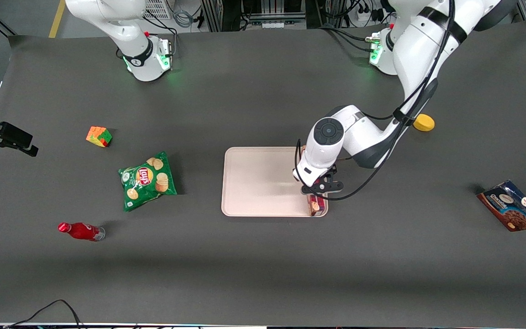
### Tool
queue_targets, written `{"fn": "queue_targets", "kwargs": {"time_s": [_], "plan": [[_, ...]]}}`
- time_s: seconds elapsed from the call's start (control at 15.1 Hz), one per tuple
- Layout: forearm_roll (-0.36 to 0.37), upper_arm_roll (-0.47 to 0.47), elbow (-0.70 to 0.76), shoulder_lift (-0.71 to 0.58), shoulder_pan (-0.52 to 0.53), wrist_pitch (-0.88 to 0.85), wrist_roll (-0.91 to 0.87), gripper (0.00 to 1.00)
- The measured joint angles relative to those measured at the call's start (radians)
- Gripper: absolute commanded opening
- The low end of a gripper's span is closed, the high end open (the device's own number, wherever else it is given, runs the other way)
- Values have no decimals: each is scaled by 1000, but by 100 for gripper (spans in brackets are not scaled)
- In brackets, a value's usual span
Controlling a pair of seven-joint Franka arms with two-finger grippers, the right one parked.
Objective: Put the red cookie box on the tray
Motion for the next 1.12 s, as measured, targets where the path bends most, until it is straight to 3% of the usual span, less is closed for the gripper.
{"fn": "queue_targets", "kwargs": {"time_s": [0.46,0.66,0.92,1.12], "plan": [[0,1,39,-4,13,-28,-1,100],[-9,-3,133,-16,26,-165,36,100],[-123,5,285,-66,75,-355,242,100],[-156,44,415,-122,106,-561,398,100]]}}
